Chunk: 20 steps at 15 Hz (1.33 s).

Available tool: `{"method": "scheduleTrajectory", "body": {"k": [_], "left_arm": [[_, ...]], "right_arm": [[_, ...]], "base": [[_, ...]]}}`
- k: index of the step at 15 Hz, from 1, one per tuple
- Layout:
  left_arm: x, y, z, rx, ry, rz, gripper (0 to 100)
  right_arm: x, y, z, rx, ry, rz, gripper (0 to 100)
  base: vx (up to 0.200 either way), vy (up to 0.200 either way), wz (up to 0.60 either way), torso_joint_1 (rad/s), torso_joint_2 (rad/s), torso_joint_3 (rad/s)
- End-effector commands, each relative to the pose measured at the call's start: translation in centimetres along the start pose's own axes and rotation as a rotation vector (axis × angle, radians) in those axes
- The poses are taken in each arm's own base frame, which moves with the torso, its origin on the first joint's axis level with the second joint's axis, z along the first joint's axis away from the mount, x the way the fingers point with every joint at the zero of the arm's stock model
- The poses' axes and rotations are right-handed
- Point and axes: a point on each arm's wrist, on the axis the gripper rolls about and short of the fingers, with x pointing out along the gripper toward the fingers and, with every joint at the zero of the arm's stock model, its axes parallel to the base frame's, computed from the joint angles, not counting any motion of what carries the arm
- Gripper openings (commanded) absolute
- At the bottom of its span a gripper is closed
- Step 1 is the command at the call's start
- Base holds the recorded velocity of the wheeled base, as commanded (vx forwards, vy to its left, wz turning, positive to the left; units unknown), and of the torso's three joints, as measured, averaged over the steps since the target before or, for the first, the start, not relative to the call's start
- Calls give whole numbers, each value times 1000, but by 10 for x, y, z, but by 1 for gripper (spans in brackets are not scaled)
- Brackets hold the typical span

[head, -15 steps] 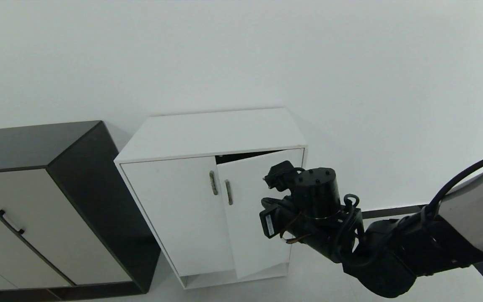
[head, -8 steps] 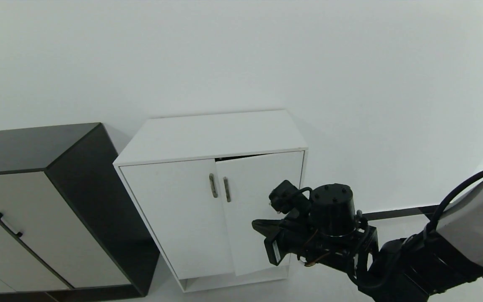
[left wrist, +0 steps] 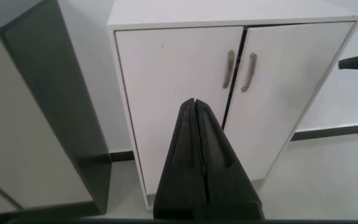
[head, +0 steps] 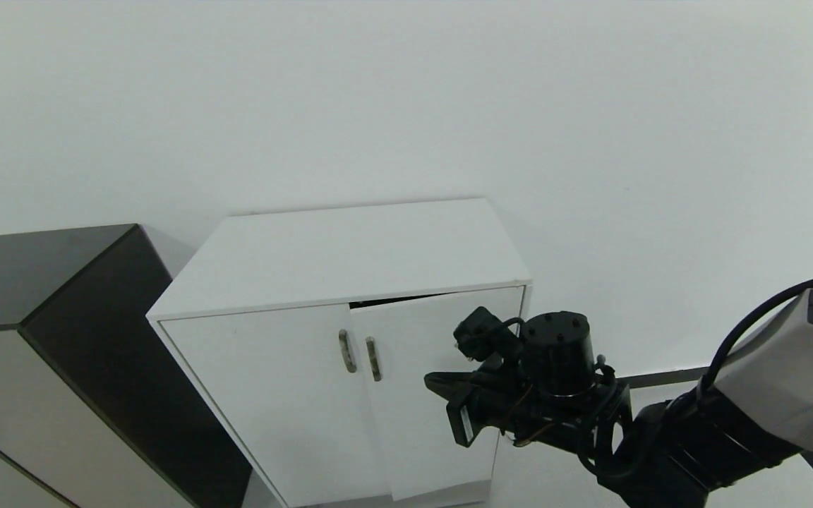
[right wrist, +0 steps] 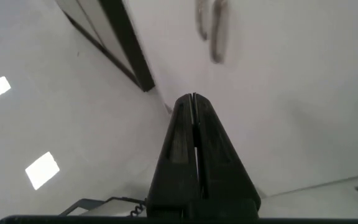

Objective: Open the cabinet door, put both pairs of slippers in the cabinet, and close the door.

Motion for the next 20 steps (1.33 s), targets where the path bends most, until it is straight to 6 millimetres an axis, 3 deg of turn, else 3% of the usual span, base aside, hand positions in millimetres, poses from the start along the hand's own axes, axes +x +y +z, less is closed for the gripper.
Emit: {"method": "scheduleTrajectory", "body": {"k": [1, 4, 8, 17, 20], "left_arm": [[0, 0, 0, 0, 0, 1, 0], [0, 0, 0, -2, 0, 1, 0], [0, 0, 0, -2, 0, 1, 0], [0, 0, 0, -2, 0, 1, 0], [0, 0, 0, -2, 0, 1, 0]], "right_arm": [[14, -3, -5, 5, 4, -5, 0], [38, -17, 2, 35, -29, -56, 0], [56, -31, 11, 50, -20, -161, 0], [72, -67, 23, 68, -21, -231, 0], [73, -67, 25, 67, -26, -231, 0]], "base": [[0, 0, 0, 0, 0, 0], [0, 0, 0, 0, 0, 0], [0, 0, 0, 0, 0, 0], [0, 0, 0, 0, 0, 0], [0, 0, 0, 0, 0, 0]]}}
